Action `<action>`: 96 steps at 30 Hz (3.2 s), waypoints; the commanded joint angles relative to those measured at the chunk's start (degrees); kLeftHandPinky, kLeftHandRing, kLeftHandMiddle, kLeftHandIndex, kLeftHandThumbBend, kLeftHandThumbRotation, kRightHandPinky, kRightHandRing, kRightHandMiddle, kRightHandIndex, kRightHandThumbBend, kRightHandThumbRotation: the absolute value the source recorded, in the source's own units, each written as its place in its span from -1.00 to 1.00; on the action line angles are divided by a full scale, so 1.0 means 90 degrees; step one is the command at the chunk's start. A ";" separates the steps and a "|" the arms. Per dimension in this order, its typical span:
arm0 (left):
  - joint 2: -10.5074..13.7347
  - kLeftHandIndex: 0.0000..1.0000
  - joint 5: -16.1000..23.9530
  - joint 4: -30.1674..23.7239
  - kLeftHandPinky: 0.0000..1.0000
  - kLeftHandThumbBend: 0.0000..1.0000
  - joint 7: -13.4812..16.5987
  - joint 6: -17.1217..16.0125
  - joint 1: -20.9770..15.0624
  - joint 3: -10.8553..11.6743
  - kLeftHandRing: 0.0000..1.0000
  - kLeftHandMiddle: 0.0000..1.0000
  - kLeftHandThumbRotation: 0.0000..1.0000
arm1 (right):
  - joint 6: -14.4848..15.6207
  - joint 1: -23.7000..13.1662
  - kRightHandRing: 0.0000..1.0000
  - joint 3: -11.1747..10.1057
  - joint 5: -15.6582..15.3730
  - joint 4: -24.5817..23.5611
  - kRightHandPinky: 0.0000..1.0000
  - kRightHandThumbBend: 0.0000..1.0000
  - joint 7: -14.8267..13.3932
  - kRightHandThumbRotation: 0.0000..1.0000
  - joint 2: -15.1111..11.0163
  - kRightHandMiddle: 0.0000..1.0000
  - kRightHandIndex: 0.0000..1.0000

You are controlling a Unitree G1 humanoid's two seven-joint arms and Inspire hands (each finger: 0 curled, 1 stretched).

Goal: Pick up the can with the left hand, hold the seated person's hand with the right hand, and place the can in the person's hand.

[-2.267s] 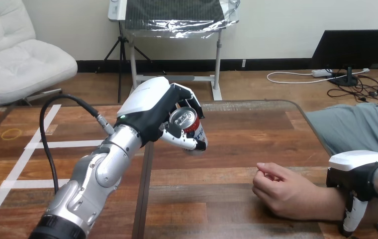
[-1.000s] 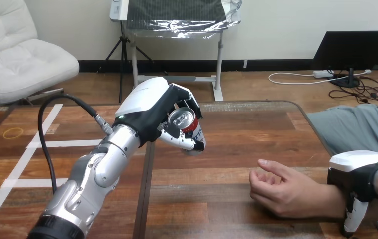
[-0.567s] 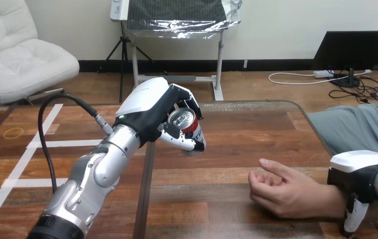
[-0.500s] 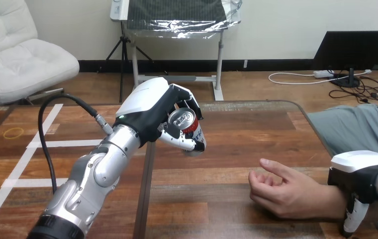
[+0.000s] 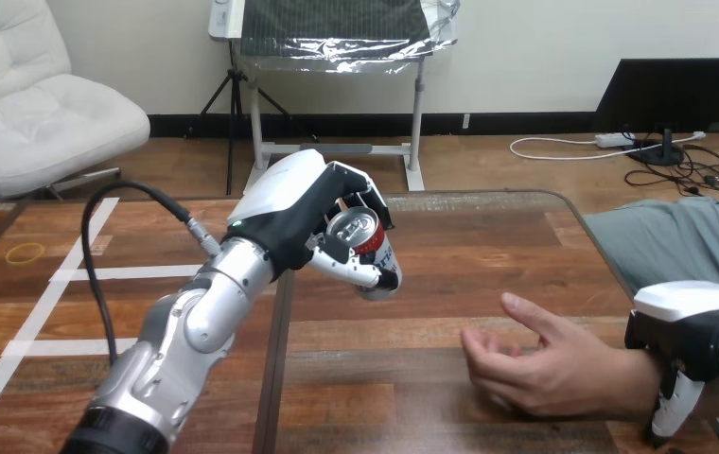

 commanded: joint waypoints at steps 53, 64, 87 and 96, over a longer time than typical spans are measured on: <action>-0.1851 -0.09 -0.0634 0.3045 -0.35 0.46 0.0269 -0.0195 -0.3373 0.0260 -0.24 -0.10 -1.00 | 0.0044 -0.1560 -0.34 -0.0301 -0.0045 -0.0462 -0.54 0.46 0.0489 -1.00 -0.0176 -0.13 -0.15; -0.2114 -0.10 -0.0641 0.3581 -0.37 0.45 0.0231 -0.0278 -0.3753 0.0236 -0.25 -0.12 -1.00 | -0.0002 -0.1682 -0.29 -0.0354 -0.0005 -0.0564 -0.48 0.45 0.0528 -1.00 -0.0193 -0.09 -0.11; -0.2592 -0.13 -0.0623 0.4208 -0.38 0.46 0.0169 -0.0166 -0.4214 0.0202 -0.27 -0.14 -1.00 | -0.0130 -0.1864 -0.25 -0.0444 0.0031 -0.0633 -0.44 0.44 0.0570 -1.00 -0.0296 -0.05 -0.13; -0.2717 -0.14 -0.0578 0.4296 -0.40 0.48 0.0164 -0.0073 -0.4295 0.0149 -0.29 -0.15 -1.00 | 0.0018 -0.1895 -0.33 -0.0479 0.0051 -0.0661 -0.52 0.44 0.0640 -1.00 -0.0244 -0.12 -0.16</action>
